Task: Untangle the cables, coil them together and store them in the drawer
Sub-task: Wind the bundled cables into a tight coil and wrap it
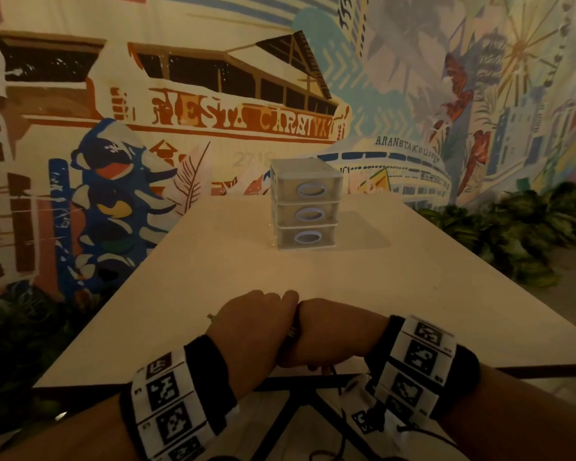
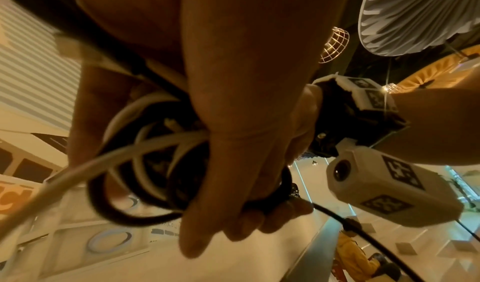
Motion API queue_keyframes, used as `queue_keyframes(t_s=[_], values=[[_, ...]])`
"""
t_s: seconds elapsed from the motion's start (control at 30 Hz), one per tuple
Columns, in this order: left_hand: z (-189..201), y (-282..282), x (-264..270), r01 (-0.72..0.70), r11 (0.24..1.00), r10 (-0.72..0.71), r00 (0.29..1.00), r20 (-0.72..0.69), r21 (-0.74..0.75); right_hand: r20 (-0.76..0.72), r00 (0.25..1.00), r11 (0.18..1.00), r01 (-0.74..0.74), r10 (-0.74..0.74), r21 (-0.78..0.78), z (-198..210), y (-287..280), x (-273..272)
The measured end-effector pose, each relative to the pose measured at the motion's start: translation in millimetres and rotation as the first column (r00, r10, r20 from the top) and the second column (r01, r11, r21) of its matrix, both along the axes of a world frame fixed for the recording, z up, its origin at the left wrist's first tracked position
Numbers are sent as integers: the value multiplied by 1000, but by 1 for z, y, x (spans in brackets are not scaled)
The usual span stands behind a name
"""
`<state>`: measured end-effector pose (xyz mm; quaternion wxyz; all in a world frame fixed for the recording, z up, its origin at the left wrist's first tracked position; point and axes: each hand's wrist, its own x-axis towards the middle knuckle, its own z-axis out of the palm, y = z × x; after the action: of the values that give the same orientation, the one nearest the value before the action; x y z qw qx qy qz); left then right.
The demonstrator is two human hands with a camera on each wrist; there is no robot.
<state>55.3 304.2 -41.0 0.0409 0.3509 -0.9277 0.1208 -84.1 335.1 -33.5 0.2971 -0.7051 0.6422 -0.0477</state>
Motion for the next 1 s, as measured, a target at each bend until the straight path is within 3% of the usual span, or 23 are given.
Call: queue_keyframes(t_s=[0.13,0.3,0.43,0.6,0.77,0.87,0.93,1.0], values=[[-9,-2,8,92,979,-107,991,-76,-180,81,996,997,42,-47,60,5,1,-9],[-6,-9,7,151,951,-176,982,-74,-270,188,979,987,47,-76,156,16,-1,-9],[-7,-12,6,141,965,-163,983,-84,-222,171,985,989,13,-39,150,20,-2,-3],[-4,-15,14,160,986,-166,948,-272,-43,197,978,997,65,-72,45,15,1,-8],[-8,-24,24,224,946,-69,846,-529,236,272,953,991,122,-131,49,15,4,-17],[-10,-25,27,377,780,57,751,-657,499,315,935,986,157,-164,48,13,4,-22],[-11,-22,26,489,676,146,645,-750,551,360,917,985,163,-171,52,11,5,-23],[-15,-17,21,539,644,257,515,-817,543,409,896,985,168,-172,46,8,5,-20]])
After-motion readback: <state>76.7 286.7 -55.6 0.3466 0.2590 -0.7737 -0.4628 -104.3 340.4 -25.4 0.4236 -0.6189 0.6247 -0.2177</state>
